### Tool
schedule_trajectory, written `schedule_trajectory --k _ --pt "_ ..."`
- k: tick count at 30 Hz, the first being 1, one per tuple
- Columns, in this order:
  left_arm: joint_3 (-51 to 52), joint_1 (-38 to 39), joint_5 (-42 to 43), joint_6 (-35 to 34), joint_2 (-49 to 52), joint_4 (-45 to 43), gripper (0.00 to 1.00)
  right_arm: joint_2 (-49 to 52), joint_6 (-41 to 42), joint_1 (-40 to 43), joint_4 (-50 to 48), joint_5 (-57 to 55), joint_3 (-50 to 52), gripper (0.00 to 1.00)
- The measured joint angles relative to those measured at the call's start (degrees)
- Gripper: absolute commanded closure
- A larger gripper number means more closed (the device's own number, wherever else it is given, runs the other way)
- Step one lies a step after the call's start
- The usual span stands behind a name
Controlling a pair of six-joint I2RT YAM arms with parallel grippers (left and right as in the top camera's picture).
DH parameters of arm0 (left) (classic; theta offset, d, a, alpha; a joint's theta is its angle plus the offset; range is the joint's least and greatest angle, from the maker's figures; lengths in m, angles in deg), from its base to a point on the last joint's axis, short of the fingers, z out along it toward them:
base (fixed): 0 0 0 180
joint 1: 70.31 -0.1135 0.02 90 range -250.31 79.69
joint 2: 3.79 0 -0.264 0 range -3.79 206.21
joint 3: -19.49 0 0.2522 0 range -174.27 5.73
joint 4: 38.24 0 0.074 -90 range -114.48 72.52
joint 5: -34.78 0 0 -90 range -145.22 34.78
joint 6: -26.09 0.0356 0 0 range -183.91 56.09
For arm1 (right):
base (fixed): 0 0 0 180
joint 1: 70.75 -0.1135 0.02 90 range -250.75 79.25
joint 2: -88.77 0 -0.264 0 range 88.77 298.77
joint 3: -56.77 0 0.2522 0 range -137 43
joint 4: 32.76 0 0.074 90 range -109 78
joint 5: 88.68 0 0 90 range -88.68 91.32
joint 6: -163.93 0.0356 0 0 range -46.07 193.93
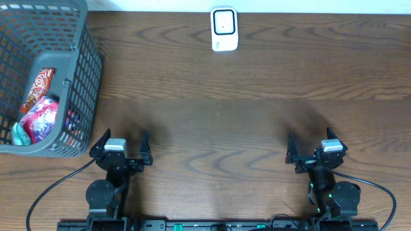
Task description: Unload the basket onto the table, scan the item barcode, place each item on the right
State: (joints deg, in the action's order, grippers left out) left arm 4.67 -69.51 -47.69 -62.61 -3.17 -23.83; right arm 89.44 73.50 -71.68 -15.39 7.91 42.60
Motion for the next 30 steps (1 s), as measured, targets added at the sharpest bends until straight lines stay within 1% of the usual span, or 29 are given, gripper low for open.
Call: schedule_trajectory --k 9,14,17,25,30 --pt "0.0 0.0 3.2 -1.7 0.0 -1.0 0.02 0.0 0.0 0.0 0.0 0.0 0.0 0.01" --pt "0.1 0.0 4.0 -4.7 0.0 -5.8 0.02 0.0 0.0 0.0 0.0 0.0 0.0 0.01" --pt "-0.3 0.0 4.2 -6.0 0.0 -6.0 0.02 0.0 0.0 0.0 0.0 0.0 0.0 0.01" --pt "-7.5 0.0 4.4 -7.3 2.1 -6.0 0.02 0.0 0.0 0.0 0.0 0.0 0.0 0.01" --pt "-8.8 0.0 4.5 -7.5 6.1 -5.7 0.02 0.0 0.0 0.0 0.0 0.0 0.0 0.01"
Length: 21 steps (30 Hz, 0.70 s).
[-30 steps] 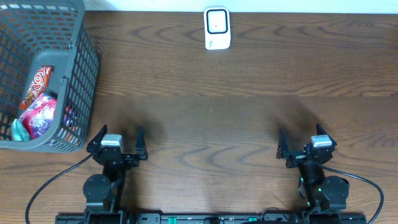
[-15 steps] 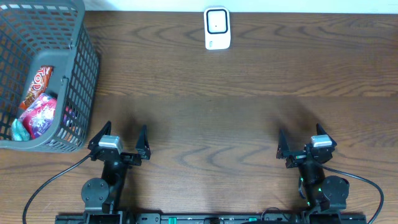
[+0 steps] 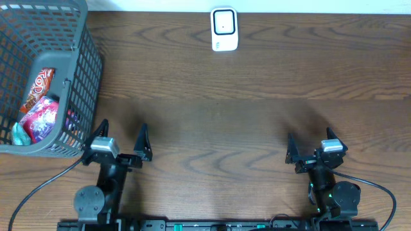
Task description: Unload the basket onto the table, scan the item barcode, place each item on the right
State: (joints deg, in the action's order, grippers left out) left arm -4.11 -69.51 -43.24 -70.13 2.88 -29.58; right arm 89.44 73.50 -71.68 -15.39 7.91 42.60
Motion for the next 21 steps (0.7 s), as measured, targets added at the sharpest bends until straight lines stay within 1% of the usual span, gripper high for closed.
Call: schedule_trajectory --k 5,12,16,21 --pt "0.0 0.0 0.1 0.0 2.6 -0.5 0.02 0.0 0.0 0.0 0.0 0.0 0.0 0.01" --pt "-1.3 0.0 0.1 0.0 3.0 -1.3 0.02 0.0 0.0 0.0 0.0 0.0 0.0 0.01" --pt "-4.7 0.0 0.1 0.0 4.1 -1.2 0.02 0.0 0.0 0.0 0.0 0.0 0.0 0.01" --pt "-10.0 0.0 0.2 0.0 8.6 -1.2 0.02 0.0 0.0 0.0 0.0 0.0 0.0 0.01"
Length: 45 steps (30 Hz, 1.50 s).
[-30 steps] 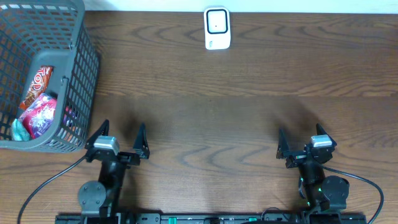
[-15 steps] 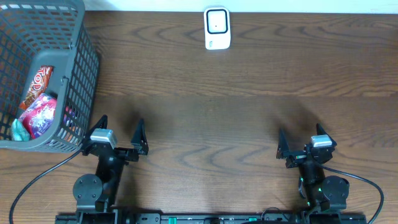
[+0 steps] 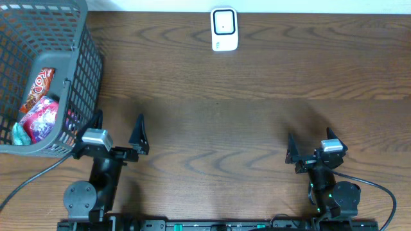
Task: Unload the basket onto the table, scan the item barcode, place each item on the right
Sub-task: 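Reach the left gripper into the grey basket toward the red-purple package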
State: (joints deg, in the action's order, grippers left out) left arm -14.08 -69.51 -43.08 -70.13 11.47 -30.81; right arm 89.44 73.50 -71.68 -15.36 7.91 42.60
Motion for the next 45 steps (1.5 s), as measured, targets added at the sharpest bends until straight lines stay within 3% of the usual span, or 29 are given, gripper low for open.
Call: schedule_trajectory --k 6,18,25,30,35,40,45 --pt "-5.2 0.0 4.9 0.0 7.2 -1.2 0.02 0.0 0.0 0.0 0.0 0.0 0.0 0.01" --pt "-9.0 0.0 11.8 0.5 10.5 -1.1 0.02 0.0 0.0 0.0 0.0 0.0 0.0 0.01" --pt "-27.0 0.0 11.7 0.7 24.0 22.1 0.02 0.0 0.0 0.0 0.0 0.0 0.0 0.01" --pt "-30.4 0.0 15.2 1.6 29.2 20.6 0.02 0.0 0.0 0.0 0.0 0.0 0.0 0.01" --pt "-36.4 -2.7 12.6 1.2 32.1 20.0 0.02 0.0 0.0 0.0 0.0 0.0 0.0 0.01" --pt "-51.9 -9.9 10.0 -1.9 42.5 22.0 0.02 0.0 0.0 0.0 0.0 0.0 0.0 0.01" --pt "-70.8 -21.0 9.1 -6.9 58.8 31.6 0.02 0.0 0.0 0.0 0.0 0.0 0.0 0.01"
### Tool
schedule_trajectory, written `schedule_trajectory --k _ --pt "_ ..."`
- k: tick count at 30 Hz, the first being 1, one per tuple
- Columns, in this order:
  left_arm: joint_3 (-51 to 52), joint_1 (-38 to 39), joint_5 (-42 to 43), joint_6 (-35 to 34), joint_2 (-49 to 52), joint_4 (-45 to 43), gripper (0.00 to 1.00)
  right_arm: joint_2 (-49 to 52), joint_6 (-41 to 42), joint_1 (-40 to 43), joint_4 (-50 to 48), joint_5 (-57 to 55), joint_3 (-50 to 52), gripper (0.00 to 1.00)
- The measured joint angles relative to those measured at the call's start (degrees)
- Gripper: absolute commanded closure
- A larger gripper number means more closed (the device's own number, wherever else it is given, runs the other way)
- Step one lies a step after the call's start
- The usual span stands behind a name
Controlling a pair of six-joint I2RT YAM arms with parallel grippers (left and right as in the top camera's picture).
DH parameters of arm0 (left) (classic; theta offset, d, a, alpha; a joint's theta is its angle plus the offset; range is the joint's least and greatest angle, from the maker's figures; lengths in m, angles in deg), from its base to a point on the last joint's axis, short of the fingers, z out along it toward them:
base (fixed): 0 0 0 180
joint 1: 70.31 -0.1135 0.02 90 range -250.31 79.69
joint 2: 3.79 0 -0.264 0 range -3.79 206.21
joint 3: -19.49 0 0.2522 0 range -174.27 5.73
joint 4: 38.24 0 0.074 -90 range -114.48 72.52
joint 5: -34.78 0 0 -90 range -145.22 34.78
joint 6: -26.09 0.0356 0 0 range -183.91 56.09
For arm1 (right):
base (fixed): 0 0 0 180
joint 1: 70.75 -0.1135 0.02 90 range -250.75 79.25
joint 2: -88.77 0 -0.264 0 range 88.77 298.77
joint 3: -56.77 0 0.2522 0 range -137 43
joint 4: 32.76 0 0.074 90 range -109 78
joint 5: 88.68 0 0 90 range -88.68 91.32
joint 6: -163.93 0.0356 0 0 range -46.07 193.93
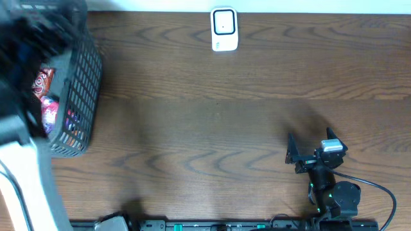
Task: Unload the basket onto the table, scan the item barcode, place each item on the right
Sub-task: 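Reach the left gripper into the grey basket toward the red-purple package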
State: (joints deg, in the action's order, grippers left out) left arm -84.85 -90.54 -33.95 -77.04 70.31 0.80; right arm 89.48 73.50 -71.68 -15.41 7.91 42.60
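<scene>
A grey mesh basket (82, 96) stands at the table's left edge with snack packets in it: a red one (43, 79) and a pink one (50, 110) show. The white barcode scanner (224, 29) lies at the far middle edge. My left arm (26, 160) reaches up over the basket. Its gripper (22, 38) is a dark blur above the basket's far left part, too smeared to tell whether it is open or shut. It hides part of the basket's contents. My right gripper (309, 144) rests open and empty at the near right.
The dark wooden table (212, 115) spans the overhead view. Black cables (376, 192) run from the arm bases along the near edge.
My left arm has moved from beside the basket's near right corner up and left, and now hangs blurred over the basket. The right arm, scanner and basket stay put.
Both grippers first rested open at the near edge. The left one then stood further left with wider jaws, then next to the basket's near corner. Now it is over the basket. My right gripper has kept its place throughout.
</scene>
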Motion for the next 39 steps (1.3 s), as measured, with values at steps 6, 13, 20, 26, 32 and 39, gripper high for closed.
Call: schedule_trajectory --k 6,13,20,26,32,39 --pt "-6.4 -10.4 -1.1 -2.1 13.7 12.0 0.02 0.0 0.0 0.0 0.0 0.0 0.0 0.01" --pt "-6.5 -14.1 -10.2 -2.1 20.0 23.2 0.02 0.0 0.0 0.0 0.0 0.0 0.0 0.01" --pt "-6.4 -13.7 -23.1 -2.1 26.2 29.4 0.02 0.0 0.0 0.0 0.0 0.0 0.0 0.01" --pt "-4.8 -13.4 -26.7 -2.1 31.7 31.1 0.02 0.0 0.0 0.0 0.0 0.0 0.0 0.01" --pt "-2.6 -13.3 -27.7 -2.1 37.0 31.3 0.02 0.0 0.0 0.0 0.0 0.0 0.0 0.01" --pt "-2.6 -11.3 -28.5 -2.1 41.3 31.1 0.29 0.0 0.0 0.0 0.0 0.0 0.0 0.01"
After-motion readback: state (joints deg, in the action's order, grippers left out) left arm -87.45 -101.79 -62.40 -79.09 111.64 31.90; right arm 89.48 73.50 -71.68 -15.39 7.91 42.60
